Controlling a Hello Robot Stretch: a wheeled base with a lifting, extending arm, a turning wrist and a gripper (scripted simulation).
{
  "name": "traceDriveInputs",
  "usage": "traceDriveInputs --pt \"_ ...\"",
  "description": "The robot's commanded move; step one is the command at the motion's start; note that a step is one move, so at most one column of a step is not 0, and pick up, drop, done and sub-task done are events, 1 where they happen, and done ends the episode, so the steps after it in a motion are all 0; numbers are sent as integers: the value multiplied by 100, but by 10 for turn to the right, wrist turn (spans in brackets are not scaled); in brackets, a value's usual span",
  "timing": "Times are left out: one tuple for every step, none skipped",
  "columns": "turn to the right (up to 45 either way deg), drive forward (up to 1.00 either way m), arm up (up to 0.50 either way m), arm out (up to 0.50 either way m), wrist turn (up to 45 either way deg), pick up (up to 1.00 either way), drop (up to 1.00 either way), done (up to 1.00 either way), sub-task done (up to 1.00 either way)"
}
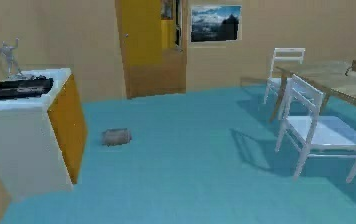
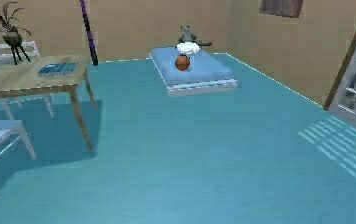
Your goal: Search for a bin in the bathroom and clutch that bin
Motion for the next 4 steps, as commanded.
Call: traceDriveInputs --pt "0 100 0 0 0 0 0 0 0" --pt "-30 0 0 0 0 0 0 0 0" --pt "0 100 0 0 0 0 0 0 0" --pt "0 100 0 0 0 0 0 0 0"
